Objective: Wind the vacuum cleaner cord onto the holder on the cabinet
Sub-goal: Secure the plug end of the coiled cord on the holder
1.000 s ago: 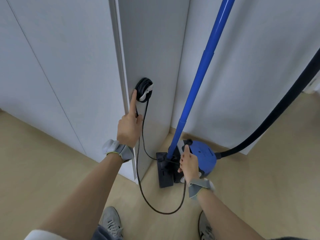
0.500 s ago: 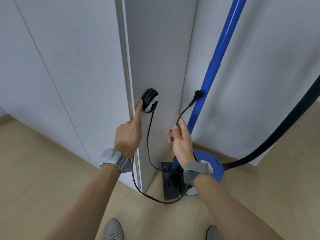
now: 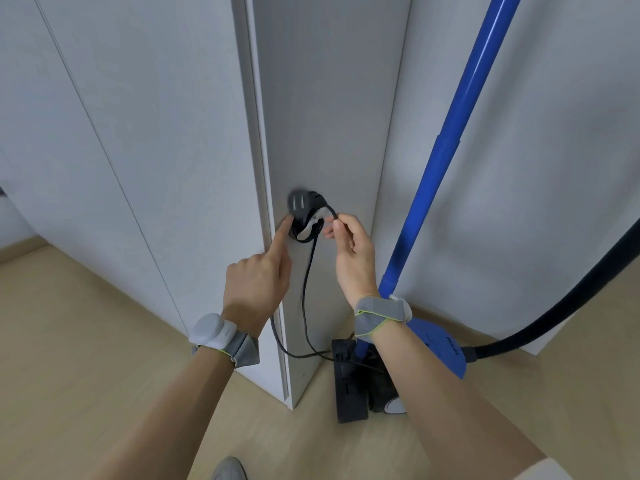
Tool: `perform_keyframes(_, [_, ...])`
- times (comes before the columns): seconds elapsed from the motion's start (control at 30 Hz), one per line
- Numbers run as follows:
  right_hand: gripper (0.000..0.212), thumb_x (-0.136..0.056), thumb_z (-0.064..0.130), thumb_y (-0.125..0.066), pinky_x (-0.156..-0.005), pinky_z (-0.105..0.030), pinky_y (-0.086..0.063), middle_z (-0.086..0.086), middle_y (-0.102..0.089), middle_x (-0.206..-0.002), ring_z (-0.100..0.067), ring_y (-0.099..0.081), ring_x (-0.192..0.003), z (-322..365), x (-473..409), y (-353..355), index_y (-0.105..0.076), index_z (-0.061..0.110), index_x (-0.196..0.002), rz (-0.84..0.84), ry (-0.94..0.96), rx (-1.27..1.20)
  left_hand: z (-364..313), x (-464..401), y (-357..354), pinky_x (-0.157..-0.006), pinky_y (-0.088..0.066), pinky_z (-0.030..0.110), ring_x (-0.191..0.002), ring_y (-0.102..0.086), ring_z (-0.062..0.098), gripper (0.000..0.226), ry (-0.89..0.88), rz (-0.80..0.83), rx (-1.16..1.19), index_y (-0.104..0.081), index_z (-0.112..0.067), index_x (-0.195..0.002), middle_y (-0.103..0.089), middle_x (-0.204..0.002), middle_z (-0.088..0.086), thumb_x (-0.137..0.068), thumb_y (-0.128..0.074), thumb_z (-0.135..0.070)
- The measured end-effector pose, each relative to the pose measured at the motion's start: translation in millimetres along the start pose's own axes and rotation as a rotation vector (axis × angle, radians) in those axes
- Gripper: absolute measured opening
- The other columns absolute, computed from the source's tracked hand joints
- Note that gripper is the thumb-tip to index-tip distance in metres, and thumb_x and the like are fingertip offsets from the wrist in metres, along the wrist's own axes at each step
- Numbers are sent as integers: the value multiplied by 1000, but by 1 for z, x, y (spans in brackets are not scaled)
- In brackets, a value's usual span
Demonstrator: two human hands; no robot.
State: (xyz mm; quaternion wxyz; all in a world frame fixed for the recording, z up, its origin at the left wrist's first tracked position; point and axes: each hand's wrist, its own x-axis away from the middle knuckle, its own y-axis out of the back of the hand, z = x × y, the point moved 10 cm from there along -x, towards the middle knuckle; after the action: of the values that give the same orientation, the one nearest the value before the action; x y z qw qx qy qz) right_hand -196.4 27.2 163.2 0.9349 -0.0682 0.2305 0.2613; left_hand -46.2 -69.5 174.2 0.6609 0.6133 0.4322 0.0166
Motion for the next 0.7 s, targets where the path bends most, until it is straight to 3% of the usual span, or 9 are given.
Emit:
perform_keyframes(0.23, [18,-104,22,-53,-92,-42,-58,-4,-67,-105,-24,-68,-99,-23,-16,-19,-70,17,-108,10,-25,-99,-10,-18,17,-48,-31,26,-42,-33,30,44,-38,-52,-20,-51,-26,-142,-40,-49,-2,-98,-52,-25])
perform_keyframes(0.37, [19,-102,19,-58,-84,-38,-61,-10,-57,-107,-36,-66,-102,-30,-22,-18,-70,6,-108,-28,-70,-189,-15,-30,22,-56,-35,31,-55,-48,35,44,-95,-13,-43,-43,-27,-148,-55,-63,4,-104,-45,-32])
perform_keyframes(0.47, [18,-100,17,-60,-84,-42,-62,-13,-57,-107,-35,-66,-102,-36,-25,-17,-72,5,-106,-50,-95,-215,-18,-35,25,-59,-35,32,-66,-62,40,44,-132,6,-43,-44,-26,-148,-67,-75,9,-105,-44,-31])
perform_keyframes(0.57, [17,-100,19,-60,-86,-50,-59,-7,-59,-103,-29,-66,-97,-32,-25,-16,-73,11,-106,-65,-59,-189,-20,-38,32,-57,-36,31,-62,-62,40,41,-158,-1,-35,-50,-23,-144,-69,-74,8,-103,-48,-28])
perform_keyframes(0.7, [16,-98,19,-60,-92,-47,-56,3,-58,-98,-22,-66,-95,-25,-22,-14,-75,22,-102,-71,-43,-150,-24,-39,39,-56,-34,30,-61,-63,41,38,-189,-29,-52,-55,-20,-138,-70,-74,8,-102,-53,-29])
